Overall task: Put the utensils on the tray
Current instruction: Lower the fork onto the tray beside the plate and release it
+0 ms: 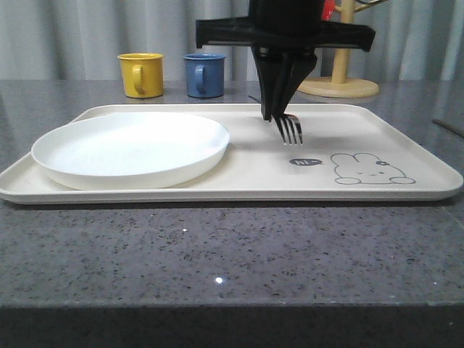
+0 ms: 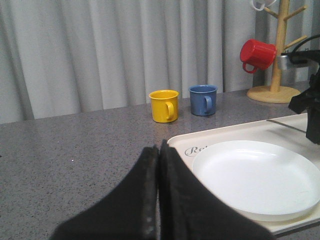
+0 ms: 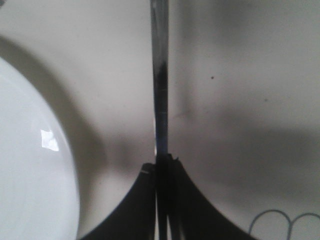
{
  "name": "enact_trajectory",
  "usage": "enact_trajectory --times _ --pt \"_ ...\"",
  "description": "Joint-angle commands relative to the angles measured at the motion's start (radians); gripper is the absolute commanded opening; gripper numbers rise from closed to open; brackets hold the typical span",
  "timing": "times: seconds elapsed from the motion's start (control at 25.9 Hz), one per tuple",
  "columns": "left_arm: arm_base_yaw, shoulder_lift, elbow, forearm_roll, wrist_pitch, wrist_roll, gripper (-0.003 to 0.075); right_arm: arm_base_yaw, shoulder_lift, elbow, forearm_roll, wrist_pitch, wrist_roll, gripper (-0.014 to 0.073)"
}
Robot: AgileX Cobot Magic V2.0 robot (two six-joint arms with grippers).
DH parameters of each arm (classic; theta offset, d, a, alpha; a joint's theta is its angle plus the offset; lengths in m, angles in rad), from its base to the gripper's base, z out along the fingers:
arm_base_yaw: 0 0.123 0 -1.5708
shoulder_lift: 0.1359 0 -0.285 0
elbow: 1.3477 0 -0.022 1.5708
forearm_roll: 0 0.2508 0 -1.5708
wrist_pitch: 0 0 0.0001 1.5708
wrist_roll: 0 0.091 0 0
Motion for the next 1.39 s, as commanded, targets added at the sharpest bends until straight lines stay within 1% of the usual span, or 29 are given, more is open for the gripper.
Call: enact_trajectory --times 0.0,0.23,0.39,0.5,0.66,0.73,0.81,0.89,1.0,1.12,1.27,1.35 --pt "0.001 0.009 -0.024 -0.011 -0.080 -0.010 -0.0018 -0.002 -0.018 -0.036 0.005 -0.021 0.027 -0.0026" --pt "0.001 0.009 -0.024 -0.011 -0.080 -0.010 -0.0018 -0.002 0.001 -0.036 0.005 -0.023 0.075 -0.0026" --pt "0.001 0.009 -0.024 -0.011 -0.080 -0.010 -0.0018 -0.002 0.002 -0.036 0.007 -0.017 0.076 -0.0018" --pt "0.001 0.009 -0.024 -0.011 -0.080 -0.010 -0.0018 -0.002 0.002 -0.036 0.012 -0.016 0.076 0.0057" --pt "0.001 0.009 -0.024 -0.011 -0.080 -0.010 -0.0018 -0.002 0.002 -0.036 0.020 -0.015 0.076 0.0201" --pt "0.001 0.009 -0.024 -0.011 -0.080 -0.010 -0.0018 -0.002 0.001 -0.037 0.018 -0.002 0.076 0.0256" --pt "0.001 0.009 -0.024 -0.011 -0.080 -0.010 -0.0018 -0.005 -0.009 -0.037 -0.005 0.022 0.075 0.0293" --pt "0.001 0.009 -0.024 -0.011 -0.080 -0.010 -0.0018 -0.007 -0.027 -0.037 -0.037 0.051 0.069 0.0300" --pt "0.001 0.009 -0.024 -0.011 -0.080 -0.010 -0.0018 -0.020 -0.070 -0.037 -0.036 0.065 0.022 0.0301" --pt "0.001 0.009 -0.024 -0.011 -0.080 -0.010 -0.0018 -0.060 -0.120 -0.037 0.010 0.062 -0.060 0.0301" --pt "0.001 0.009 -0.024 -0.011 -0.080 -0.010 -0.0018 -0.153 -0.186 -0.037 0.122 0.090 -0.240 0.0301" --pt "0.001 0.009 -0.024 -0.011 -0.080 -0.010 -0.0018 -0.212 -0.210 -0.037 0.150 0.120 -0.292 0.0301"
